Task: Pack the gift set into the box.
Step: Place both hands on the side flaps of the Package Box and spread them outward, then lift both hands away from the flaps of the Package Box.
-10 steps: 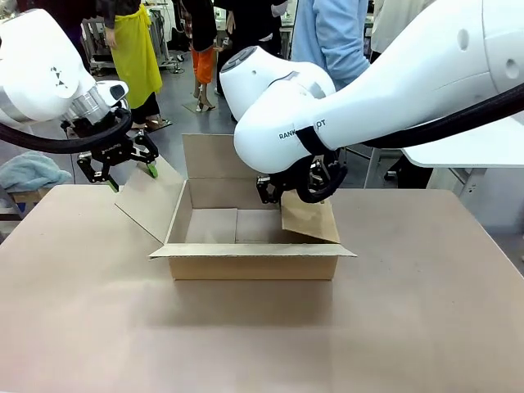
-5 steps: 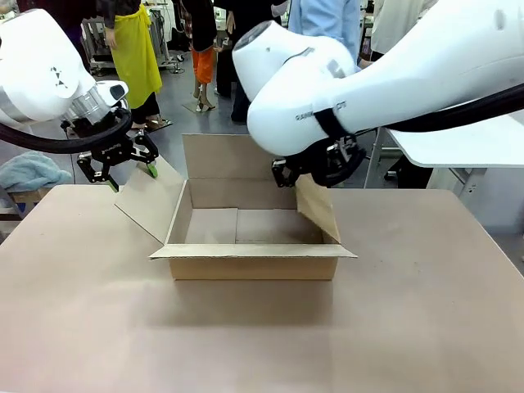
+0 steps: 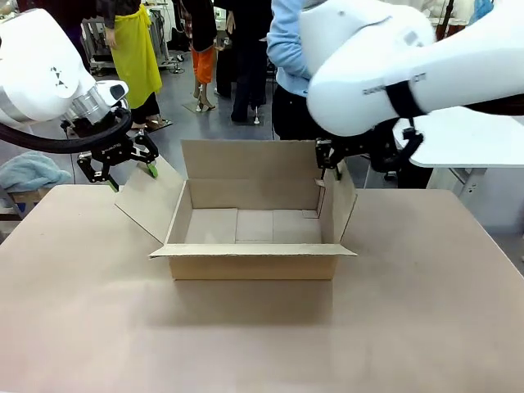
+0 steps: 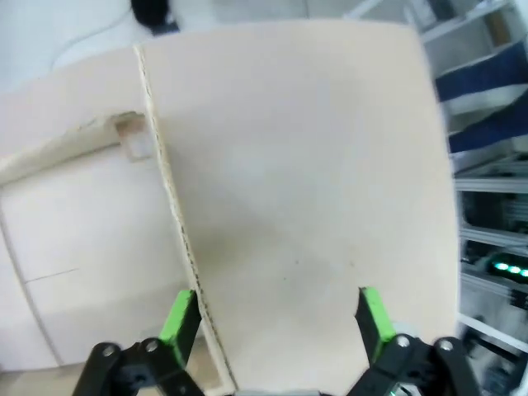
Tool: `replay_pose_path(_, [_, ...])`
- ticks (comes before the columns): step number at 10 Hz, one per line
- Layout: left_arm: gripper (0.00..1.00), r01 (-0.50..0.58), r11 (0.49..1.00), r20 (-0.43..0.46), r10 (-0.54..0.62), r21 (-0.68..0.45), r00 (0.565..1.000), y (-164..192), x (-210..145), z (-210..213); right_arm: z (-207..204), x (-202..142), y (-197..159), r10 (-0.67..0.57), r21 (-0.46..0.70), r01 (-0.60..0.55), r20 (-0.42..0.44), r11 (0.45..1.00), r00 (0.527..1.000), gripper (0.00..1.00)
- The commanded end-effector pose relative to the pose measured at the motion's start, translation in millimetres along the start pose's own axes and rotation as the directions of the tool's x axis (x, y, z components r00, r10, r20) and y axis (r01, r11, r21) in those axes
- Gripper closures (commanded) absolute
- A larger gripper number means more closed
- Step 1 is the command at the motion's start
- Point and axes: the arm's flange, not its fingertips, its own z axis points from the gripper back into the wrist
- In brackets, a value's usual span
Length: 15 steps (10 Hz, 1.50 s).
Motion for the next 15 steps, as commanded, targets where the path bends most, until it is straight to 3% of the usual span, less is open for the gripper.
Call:
replay_pose_path(1, [0.00,-0.010,1.000,0.012,0.010,0.012,1.000,0.4,-1.6,0.9,-31.3,-12.9,-47.9,-0.004,0.184,0.009,-0.028,0.983,1.000,0.00])
replay_pose_path(3, [0.00,-0.010,1.000,0.012,0.010,0.012,1.000,0.4,-1.6,0.9,-57.9,-17.9,-92.3,-0.075,0.365,0.080,-0.029,0.927,0.997,0.00])
replay_pose_path(4, [0.00,-0.010,1.000,0.012,0.010,0.012,1.000,0.4,-1.6,0.9,-69.0,-20.4,-96.0,-0.062,0.443,0.070,-0.033,0.894,0.998,0.00])
replay_pose_path(5, [0.00,-0.010,1.000,0.012,0.010,0.012,1.000,0.4,-1.6,0.9,-45.1,-2.3,-70.6,-0.092,0.248,0.093,-0.018,0.964,0.996,0.00])
replay_pose_path(15, [0.00,-0.010,1.000,0.012,0.010,0.012,1.000,0.4,-1.6,0.9,-45.1,-2.3,-70.6,-0.092,0.248,0.093,-0.018,0.964,0.996,0.00])
